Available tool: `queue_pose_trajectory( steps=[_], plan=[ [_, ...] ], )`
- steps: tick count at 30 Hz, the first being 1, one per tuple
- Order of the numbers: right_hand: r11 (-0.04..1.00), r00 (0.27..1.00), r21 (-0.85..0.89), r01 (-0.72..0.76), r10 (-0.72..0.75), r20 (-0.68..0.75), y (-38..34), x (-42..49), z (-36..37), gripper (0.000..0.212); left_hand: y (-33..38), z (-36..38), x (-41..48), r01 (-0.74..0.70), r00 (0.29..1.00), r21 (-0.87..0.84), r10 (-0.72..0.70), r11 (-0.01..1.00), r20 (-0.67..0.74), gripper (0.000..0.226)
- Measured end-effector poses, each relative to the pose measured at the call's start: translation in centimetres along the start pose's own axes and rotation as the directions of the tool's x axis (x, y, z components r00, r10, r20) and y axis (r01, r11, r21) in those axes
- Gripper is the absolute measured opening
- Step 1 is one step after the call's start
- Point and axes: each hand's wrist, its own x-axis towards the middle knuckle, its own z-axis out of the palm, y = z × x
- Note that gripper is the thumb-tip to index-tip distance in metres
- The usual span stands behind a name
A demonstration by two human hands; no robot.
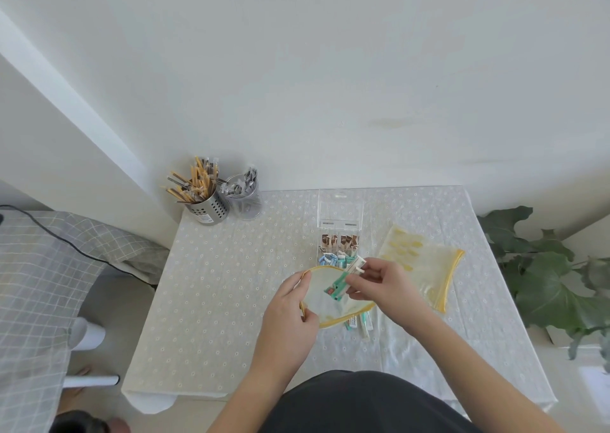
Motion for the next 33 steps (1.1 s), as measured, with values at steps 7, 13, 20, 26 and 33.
queue_pose_trajectory(
  steps=[7, 13, 20, 26, 33],
  plan=[
    [0.967, 0.994, 0.255, 0.021, 0.007, -0.108, 0.6, 1.6, -1.9, 0.018, -0.6, -0.6, -0.3, 0.107, 0.992, 0.013, -0.106, 0.994, -0.066, 0.065],
    [0.982, 0.936, 0.188, 0.0, 0.066, -0.347, 1.7, 6.0, -3.3, 0.02, -1.1, -1.2, -0.8, 0.162, 0.984, -0.038, -0.164, 0.986, -0.073, 0.066],
    [0.984, 0.875, -0.057, -0.169, 0.123, -0.468, 4.2, 10.3, -1.1, 0.01, -1.9, -1.7, -1.4, 0.194, 0.976, -0.041, -0.197, 0.98, -0.089, 0.065],
    [0.901, 0.829, -0.31, -0.305, 0.091, -0.552, 5.6, 11.6, 1.3, 0.022, -2.7, -1.8, -1.6, 0.193, 0.977, -0.057, -0.197, 0.98, -0.085, 0.064],
    [0.836, 0.828, -0.403, -0.372, 0.103, -0.551, 5.9, 12.2, 2.5, 0.024, -3.4, -2.1, -1.3, 0.198, 0.976, -0.04, -0.201, 0.979, -0.084, 0.064]
  ],
)
